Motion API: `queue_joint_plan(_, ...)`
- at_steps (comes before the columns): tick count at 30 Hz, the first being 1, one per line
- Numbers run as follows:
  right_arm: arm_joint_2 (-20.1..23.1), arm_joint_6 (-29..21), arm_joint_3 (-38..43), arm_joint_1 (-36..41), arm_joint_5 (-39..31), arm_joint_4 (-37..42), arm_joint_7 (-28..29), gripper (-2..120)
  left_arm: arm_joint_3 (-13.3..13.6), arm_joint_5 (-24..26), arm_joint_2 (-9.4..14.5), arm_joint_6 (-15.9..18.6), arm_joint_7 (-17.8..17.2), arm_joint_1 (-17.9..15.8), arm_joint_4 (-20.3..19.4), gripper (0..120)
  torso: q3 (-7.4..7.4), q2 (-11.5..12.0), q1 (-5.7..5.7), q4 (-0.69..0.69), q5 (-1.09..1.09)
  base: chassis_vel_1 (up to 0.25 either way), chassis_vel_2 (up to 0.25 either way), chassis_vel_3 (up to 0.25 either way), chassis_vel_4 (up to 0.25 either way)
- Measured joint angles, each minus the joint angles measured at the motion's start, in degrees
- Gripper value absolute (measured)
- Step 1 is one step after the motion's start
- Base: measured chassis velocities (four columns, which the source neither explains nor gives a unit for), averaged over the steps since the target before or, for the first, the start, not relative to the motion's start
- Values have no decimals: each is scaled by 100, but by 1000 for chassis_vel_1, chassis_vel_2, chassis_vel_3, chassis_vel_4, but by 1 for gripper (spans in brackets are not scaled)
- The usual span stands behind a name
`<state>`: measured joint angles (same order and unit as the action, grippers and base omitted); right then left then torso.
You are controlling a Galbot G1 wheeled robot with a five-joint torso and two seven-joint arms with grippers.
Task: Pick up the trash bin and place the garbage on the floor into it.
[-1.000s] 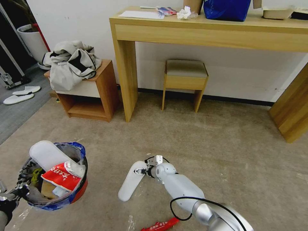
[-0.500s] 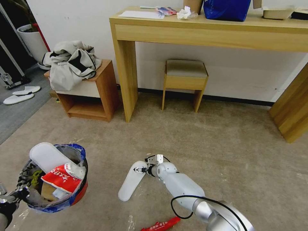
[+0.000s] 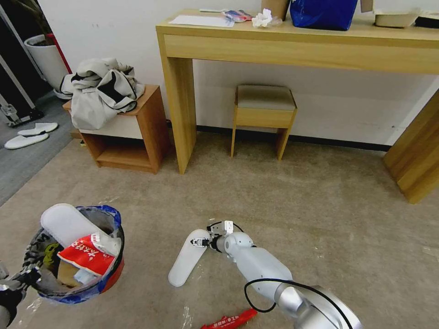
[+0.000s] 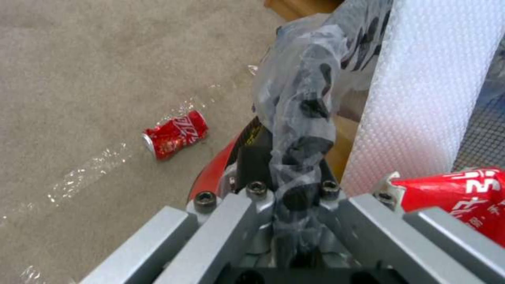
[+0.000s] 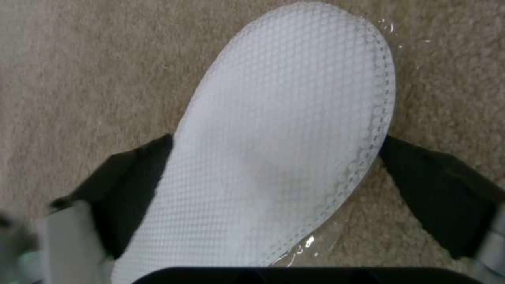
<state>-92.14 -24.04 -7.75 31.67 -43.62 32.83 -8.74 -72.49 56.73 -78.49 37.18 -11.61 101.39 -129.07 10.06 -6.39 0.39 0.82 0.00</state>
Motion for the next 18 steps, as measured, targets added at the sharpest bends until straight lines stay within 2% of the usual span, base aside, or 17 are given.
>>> queue_joint_plan(2, 0, 3, 1, 0, 34, -18, -23, 84, 0, 0, -1, -2, 3, 5, -12, 0, 0, 0, 0, 0, 0, 0, 0, 0, 0)
queue_joint_plan(7, 0, 6, 1, -2, 48, -21, -30, 74, -1, 0, -1, -2, 4, 12, -18, 0, 0, 0, 0, 0, 0, 0, 0, 0, 0)
queue_joint_plan(9, 0, 12, -13, -5, 60, -21, -40, 59, -5, 2, -1, -3, 4, 13, -25, 0, 0, 0, 0, 0, 0, 0, 0, 0, 0)
queue_joint_plan(10, 0, 12, -13, -5, 60, -21, -40, 59, -5, 2, -1, -3, 4, 13, -25, 0, 0, 0, 0, 0, 0, 0, 0, 0, 0)
queue_joint_plan(12, 0, 25, -16, -5, 83, -24, -42, 47, -7, 4, -3, -4, 4, 14, -26, 0, 0, 0, 0, 0, 0, 0, 0, 0, 0)
queue_joint_plan(14, 0, 33, -17, -4, 99, -29, -44, 44, -7, 4, -4, -5, 4, 16, -28, 0, 0, 0, 0, 0, 0, 0, 0, 0, 0)
queue_joint_plan(15, 0, 42, -18, -2, 120, -40, -44, 38, -7, 4, -7, -5, 5, 19, -29, 0, 0, 0, 0, 0, 0, 0, 0, 0, 0)
queue_joint_plan(16, 0, 42, -18, -2, 120, -40, -44, 38, -7, 4, -7, -5, 5, 19, -29, 0, 0, 0, 0, 0, 0, 0, 0, 0, 0)
queue_joint_plan(18, 0, 58, -18, 5, 147, -54, -45, 29, -8, 4, -12, -6, 8, 24, -31, 0, 0, 0, 0, 0, 0, 0, 0, 0, 0)
